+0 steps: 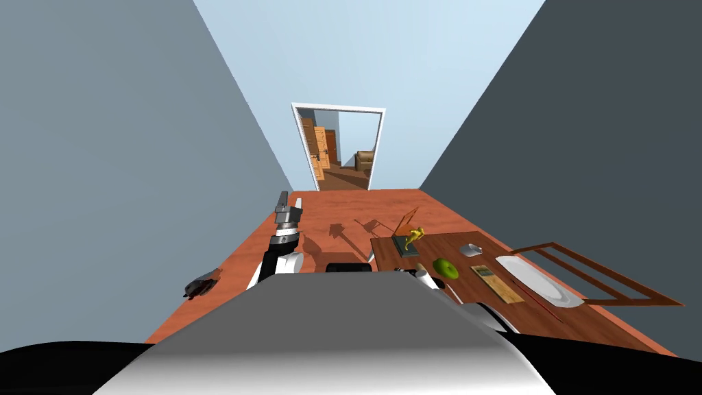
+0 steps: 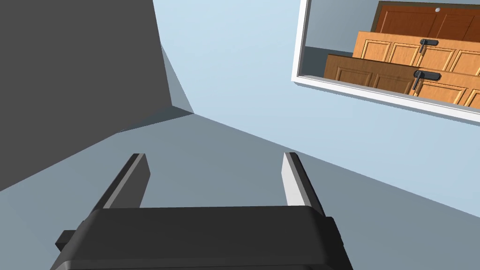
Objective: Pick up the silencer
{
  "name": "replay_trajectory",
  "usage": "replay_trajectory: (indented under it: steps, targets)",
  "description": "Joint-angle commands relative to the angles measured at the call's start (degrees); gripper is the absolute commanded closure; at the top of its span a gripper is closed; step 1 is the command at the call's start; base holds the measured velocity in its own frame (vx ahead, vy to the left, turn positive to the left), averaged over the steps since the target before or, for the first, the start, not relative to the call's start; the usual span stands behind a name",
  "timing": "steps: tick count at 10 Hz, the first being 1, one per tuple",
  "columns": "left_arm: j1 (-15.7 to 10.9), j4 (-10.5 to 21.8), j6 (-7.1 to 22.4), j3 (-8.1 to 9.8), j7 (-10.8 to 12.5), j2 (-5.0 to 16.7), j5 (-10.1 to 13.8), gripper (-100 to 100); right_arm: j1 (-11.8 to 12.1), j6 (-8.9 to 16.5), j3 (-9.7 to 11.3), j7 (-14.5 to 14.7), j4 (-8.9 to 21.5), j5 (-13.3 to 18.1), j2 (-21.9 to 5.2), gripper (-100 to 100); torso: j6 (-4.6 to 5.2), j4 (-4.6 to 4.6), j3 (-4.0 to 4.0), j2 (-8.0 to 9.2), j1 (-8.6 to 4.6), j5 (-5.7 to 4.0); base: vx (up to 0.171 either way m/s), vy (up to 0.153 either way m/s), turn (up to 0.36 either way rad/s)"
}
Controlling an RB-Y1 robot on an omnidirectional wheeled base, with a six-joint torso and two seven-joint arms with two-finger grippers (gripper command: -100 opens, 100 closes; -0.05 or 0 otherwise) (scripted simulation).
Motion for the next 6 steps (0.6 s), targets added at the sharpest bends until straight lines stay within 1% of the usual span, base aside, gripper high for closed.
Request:
replay_trajectory:
  steps: [1,2,3,4,5,6]
  targets:
    - [0.0,0.0,0.0,0.00,0.0,0.0,0.0,0,-0.2,0.1,0.1,-0.5,0.1,2.9,0.0,-100,0.00,0.00,0.00,0.00,0.00,0.00,0.004,-0.004,0.023]
    - [0.0,0.0,0.0,0.00,0.0,0.0,0.0,0,-1.8,0.3,-1.3,-2.0,-0.1,5.1,2.5,-100,0.03,-0.04,0.00,0.04,0.03,-0.03,0.018,-0.035,-0.363]
    - [0.0,0.0,0.0,0.01,0.0,0.0,0.0,0,-1.8,0.3,-1.3,-3.5,-1.8,9.3,2.5,-100,0.10,-0.06,-0.04,-0.01,-0.07,-0.06,0.021,-0.045,-0.245]
    - [0.0,0.0,0.0,0.00,0.0,0.0,0.0,0,-1.8,0.3,-1.3,-2.0,-0.1,9.3,2.5,-100,0.03,-0.07,-0.06,-0.06,-0.13,-0.08,0.016,-0.028,0.008]
    - [0.0,0.0,0.0,0.00,0.0,0.0,0.0,0,-3.3,0.4,-2.7,-3.5,-0.3,11.5,4.9,-100,0.06,-0.13,-0.07,-0.01,-0.12,-0.12,0.040,-0.064,-0.390]
    - [0.0,0.0,0.0,0.01,0.0,0.0,0.0,0,-3.0,0.4,-2.7,-5.7,-3.2,15.7,4.9,-100,0.16,-0.18,-0.12,-0.07,-0.25,-0.18,0.029,-0.046,-0.212]
